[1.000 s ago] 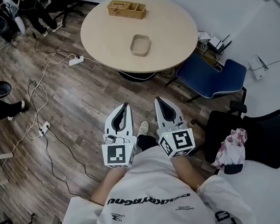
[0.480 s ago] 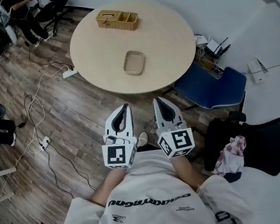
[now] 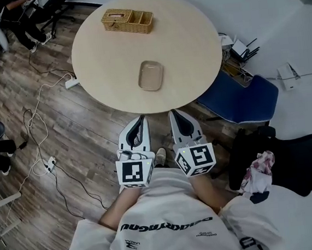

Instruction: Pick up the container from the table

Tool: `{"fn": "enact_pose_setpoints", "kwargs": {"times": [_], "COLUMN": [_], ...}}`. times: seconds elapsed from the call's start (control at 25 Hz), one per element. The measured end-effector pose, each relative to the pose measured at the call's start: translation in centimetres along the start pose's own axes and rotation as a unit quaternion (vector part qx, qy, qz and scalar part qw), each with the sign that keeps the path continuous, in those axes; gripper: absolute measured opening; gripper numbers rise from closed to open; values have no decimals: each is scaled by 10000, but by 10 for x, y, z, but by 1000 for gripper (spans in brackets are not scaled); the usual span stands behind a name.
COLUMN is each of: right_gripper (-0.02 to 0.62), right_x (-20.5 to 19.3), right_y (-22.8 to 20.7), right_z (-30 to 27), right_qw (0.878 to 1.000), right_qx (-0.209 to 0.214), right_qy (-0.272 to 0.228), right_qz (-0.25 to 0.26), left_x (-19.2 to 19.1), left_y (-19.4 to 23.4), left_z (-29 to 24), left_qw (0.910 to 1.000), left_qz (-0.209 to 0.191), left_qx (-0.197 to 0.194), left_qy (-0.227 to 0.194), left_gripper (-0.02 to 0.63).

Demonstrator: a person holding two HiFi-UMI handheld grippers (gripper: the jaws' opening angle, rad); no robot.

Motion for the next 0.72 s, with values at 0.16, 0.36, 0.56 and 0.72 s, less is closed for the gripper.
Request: {"fn": "enact_pose_setpoints", "kwargs": {"times": [0.16,0.36,0.56,0.72], "right_gripper": [32,32,32,32], "right_x": [4,2,-9,-21], "right_y": [-4,-12,-20,-27], "right_z": [-42,-92,-129,-152], "right_qw": [9996,9982,9967,9949], "right_qx": [-220,-462,-563,-639], "right_qy": [137,293,479,664], "right_qz": [-103,-233,-340,-403], "left_x": [-2,-10,-23,-39], "left_y": [39,75,97,112], "left_z": [-34,-77,-110,-132], "left_qw": [9995,9982,9964,9941], "left_qz": [208,340,386,376], "left_qx": [-53,-266,-396,-520], "left_qy": [229,411,648,876], "left_gripper": [15,15,15,15]}}
Point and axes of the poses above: the fingertips, and each gripper's own axes: z backward along the fingers, y to its left, x out of its top, the point moved 9 cm from there along z, backward along the fingers, and after that the axes turned 7 degrees about -x, right-handed, at the moved point
